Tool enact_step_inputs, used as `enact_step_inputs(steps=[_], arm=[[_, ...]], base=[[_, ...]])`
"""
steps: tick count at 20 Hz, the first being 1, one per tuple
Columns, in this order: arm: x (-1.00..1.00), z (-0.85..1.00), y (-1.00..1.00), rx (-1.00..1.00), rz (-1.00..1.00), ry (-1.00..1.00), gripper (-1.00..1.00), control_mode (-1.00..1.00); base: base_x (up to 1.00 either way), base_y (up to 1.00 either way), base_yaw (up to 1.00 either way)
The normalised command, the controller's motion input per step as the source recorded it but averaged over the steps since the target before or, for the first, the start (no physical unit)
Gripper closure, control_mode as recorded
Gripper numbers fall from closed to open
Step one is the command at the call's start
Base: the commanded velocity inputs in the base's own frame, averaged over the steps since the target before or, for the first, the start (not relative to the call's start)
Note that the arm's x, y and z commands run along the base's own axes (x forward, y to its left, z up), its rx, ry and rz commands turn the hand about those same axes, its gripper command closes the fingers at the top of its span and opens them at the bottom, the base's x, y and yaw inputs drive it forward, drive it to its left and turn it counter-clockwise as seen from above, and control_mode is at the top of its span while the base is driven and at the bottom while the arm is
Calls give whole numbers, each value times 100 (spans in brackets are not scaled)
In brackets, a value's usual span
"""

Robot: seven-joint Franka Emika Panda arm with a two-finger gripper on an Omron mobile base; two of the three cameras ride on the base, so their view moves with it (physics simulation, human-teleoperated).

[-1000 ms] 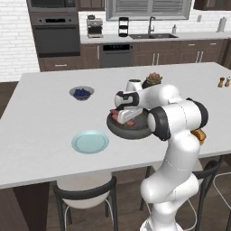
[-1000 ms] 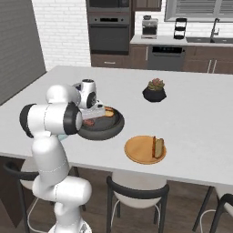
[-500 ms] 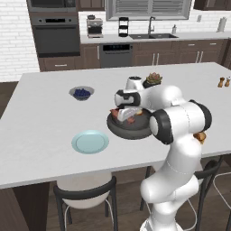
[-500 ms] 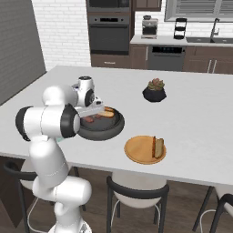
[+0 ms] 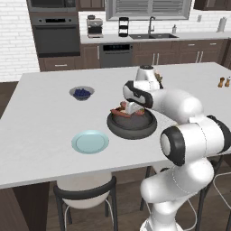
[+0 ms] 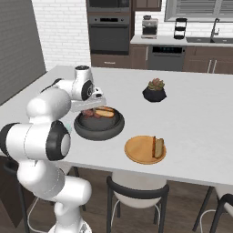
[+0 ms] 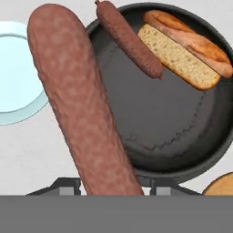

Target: Place one bun and one sausage from the bowl on each plate.

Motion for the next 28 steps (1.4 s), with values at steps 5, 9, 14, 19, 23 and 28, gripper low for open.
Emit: enact_step_inputs(steps=[5, 9, 14, 19, 23, 28], arm=[[-23, 39, -94, 0, -24, 0, 100, -100], [-32, -5, -100, 0, -48, 10, 100, -100], [-52, -19, -100, 3, -49, 6, 100, -100], [-27, -63, -84, 14, -44, 6, 100, -100], [-12, -53, -31, 6, -15, 0, 100, -100], [8, -52, -17, 1, -1, -2, 100, -100]], base=[[0, 0, 0], [0, 0, 0], [0, 0, 0], [0, 0, 0], [0, 0, 0], [0, 0, 0]])
